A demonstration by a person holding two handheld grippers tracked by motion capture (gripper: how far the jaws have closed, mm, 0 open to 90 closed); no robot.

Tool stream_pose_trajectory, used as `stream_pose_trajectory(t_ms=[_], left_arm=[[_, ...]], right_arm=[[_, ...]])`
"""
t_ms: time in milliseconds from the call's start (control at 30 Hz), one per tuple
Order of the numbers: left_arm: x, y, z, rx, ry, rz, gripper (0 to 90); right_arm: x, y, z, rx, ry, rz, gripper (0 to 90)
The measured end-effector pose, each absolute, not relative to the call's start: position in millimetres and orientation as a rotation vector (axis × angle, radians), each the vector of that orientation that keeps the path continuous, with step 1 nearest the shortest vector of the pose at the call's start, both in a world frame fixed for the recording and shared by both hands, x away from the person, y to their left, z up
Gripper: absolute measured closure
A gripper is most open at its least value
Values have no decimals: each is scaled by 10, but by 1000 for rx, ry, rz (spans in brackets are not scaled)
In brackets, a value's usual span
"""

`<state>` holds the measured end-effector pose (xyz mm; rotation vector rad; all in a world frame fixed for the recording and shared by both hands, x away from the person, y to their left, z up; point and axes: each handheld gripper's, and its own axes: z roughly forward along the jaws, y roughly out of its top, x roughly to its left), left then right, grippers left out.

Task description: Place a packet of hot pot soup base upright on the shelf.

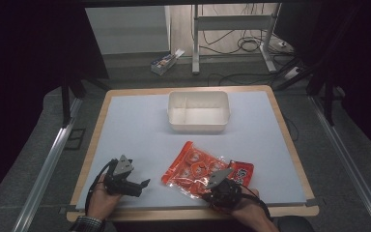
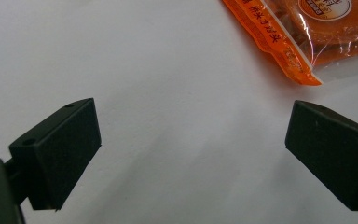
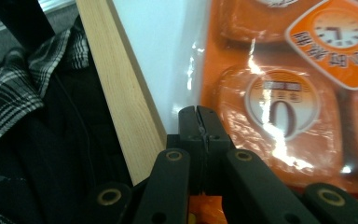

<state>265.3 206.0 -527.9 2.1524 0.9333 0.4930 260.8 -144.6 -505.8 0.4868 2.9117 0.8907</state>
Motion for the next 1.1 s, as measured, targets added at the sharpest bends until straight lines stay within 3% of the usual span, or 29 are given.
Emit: stream_pose_trajectory(t_ms=[1100], left_arm=[[2643, 2037, -5281, 2168, 928, 497, 35]], right_arm=[[2916, -1775, -5004, 685, 2831, 774, 894]])
